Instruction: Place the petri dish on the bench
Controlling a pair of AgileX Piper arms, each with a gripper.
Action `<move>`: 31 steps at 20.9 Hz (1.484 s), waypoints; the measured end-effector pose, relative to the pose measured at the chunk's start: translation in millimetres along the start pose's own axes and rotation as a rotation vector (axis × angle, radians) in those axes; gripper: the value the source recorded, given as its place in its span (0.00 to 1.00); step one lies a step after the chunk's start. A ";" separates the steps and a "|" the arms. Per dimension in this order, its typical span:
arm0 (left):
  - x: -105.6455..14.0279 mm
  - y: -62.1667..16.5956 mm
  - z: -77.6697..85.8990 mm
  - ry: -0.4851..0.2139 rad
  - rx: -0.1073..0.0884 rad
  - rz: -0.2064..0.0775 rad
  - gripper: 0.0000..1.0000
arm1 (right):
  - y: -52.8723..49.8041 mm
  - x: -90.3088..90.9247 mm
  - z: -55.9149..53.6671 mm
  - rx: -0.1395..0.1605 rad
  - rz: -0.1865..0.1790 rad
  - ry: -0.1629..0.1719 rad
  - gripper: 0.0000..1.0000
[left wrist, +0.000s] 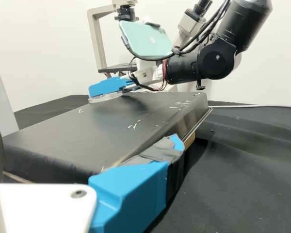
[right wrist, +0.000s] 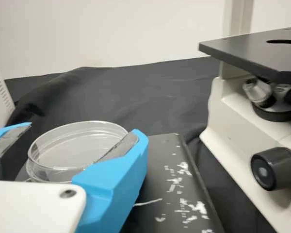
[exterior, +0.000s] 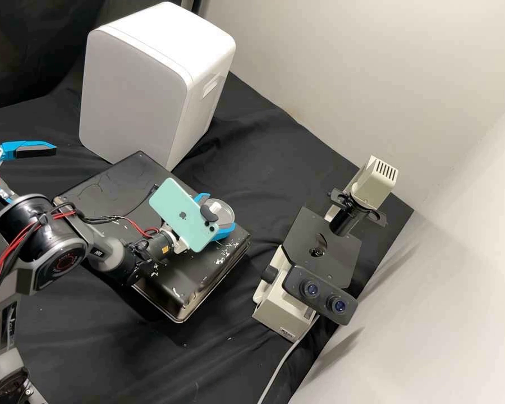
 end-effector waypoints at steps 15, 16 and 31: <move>0.4 -1.1 -0.4 0.000 -0.004 -0.005 1.00 | -8.1 -23.3 4.6 0.014 -0.009 0.006 0.00; 0.4 -1.1 -0.4 0.000 -0.004 -0.005 1.00 | -6.9 -25.9 5.5 0.024 -0.003 0.006 0.00; 0.4 -1.1 -0.4 0.000 -0.004 -0.005 1.00 | -1.2 -33.2 8.9 0.033 0.027 -0.001 1.00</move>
